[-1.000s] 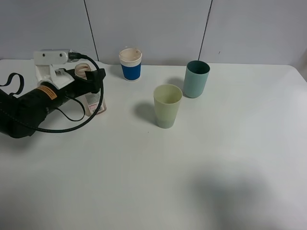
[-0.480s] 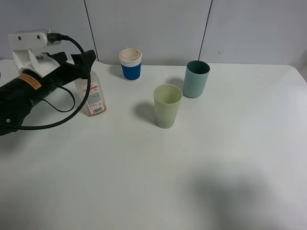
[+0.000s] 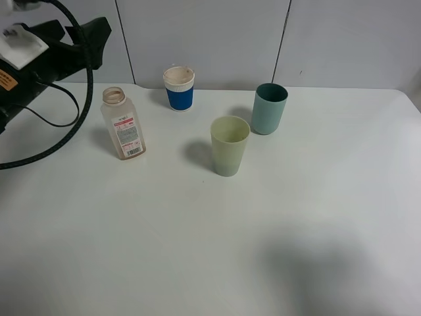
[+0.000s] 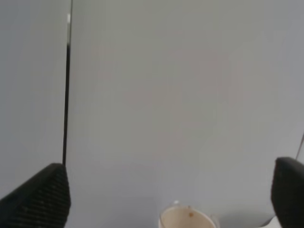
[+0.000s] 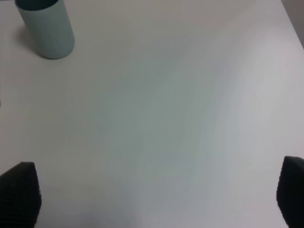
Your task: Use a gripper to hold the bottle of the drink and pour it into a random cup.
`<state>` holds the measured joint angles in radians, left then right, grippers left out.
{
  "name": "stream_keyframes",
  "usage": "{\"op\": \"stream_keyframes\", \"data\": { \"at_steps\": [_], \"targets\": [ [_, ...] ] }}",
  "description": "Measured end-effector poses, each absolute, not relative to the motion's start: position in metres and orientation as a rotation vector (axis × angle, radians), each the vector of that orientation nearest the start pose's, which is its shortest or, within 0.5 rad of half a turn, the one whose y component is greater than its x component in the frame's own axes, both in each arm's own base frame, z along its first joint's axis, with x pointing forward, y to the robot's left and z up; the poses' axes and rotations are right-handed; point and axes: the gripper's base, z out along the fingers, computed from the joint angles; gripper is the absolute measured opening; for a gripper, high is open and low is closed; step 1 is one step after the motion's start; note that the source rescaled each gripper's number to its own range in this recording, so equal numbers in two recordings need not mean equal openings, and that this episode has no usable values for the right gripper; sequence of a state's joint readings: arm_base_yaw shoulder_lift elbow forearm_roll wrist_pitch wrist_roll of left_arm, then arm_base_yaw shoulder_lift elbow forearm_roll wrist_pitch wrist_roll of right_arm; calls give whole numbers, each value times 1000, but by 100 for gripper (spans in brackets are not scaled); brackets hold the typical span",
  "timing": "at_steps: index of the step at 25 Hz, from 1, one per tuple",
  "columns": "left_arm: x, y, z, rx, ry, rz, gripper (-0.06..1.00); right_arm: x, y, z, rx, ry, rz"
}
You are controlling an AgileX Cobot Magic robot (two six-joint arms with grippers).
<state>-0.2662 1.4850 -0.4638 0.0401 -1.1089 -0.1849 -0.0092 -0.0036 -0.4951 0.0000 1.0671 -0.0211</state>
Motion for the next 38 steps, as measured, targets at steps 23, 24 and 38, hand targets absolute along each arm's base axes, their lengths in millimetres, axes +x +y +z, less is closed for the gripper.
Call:
{"op": "stream_keyframes", "data": {
  "at_steps": [23, 24, 38],
  "targets": [
    [162, -34, 308, 83, 1455, -265, 90, -5, 0, 275, -11, 2052, -18],
    [157, -33, 309, 82, 1460, -262, 90, -5, 0, 275, -11, 2052, -18],
    [89, -16, 307, 63, 1572, -224, 90, -5, 0, 275, -11, 2052, -18]
  ]
}}
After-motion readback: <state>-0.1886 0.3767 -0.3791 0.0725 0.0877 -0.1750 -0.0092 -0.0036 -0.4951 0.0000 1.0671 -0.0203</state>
